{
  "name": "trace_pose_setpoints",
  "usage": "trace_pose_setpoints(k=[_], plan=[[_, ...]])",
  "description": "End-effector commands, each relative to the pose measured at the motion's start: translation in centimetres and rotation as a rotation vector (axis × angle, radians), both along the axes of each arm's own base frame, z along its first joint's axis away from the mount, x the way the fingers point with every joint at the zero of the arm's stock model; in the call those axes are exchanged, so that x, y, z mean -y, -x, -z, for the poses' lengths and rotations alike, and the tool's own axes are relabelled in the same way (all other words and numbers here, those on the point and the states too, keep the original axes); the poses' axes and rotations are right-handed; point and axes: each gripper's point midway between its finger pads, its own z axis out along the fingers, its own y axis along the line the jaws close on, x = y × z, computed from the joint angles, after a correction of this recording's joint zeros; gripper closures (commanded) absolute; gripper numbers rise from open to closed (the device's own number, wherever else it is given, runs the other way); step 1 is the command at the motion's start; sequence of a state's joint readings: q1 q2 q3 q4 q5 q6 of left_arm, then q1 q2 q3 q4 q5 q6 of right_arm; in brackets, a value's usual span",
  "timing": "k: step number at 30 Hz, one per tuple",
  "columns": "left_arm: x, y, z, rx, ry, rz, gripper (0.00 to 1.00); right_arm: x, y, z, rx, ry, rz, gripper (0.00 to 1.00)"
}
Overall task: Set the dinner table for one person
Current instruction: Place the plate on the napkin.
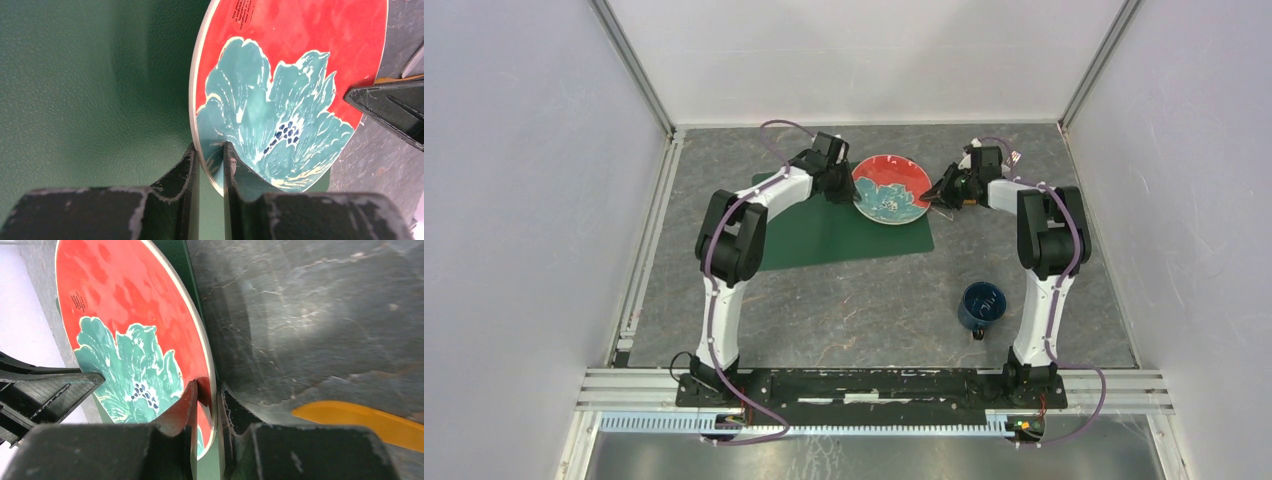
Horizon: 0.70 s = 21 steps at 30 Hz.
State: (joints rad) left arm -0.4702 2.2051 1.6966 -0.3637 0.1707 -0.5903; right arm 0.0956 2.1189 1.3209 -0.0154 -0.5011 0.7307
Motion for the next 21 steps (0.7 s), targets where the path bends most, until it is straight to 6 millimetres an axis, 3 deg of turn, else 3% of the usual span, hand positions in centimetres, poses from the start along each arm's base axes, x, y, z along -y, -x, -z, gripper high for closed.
trace_pose_setpoints(k=[1, 12, 21], plan=[[8.1, 2.8, -8.9, 0.187, 0.31, 0.269, 0.98, -11.8, 2.8, -6.3, 0.131, -0.206, -0.346, 1.0], [3.0, 1.4, -9.8, 0.222, 0.304, 0.17, 0.98, -13.2, 2.8, -6.8, 0.144, -0.204, -0.36, 1.0], [-0.4, 1.4, -9.7, 0.226, 0.27, 0.129, 0.98, -16.3, 3.4, -7.6, 0.163, -0.226, -0.399, 1.0]])
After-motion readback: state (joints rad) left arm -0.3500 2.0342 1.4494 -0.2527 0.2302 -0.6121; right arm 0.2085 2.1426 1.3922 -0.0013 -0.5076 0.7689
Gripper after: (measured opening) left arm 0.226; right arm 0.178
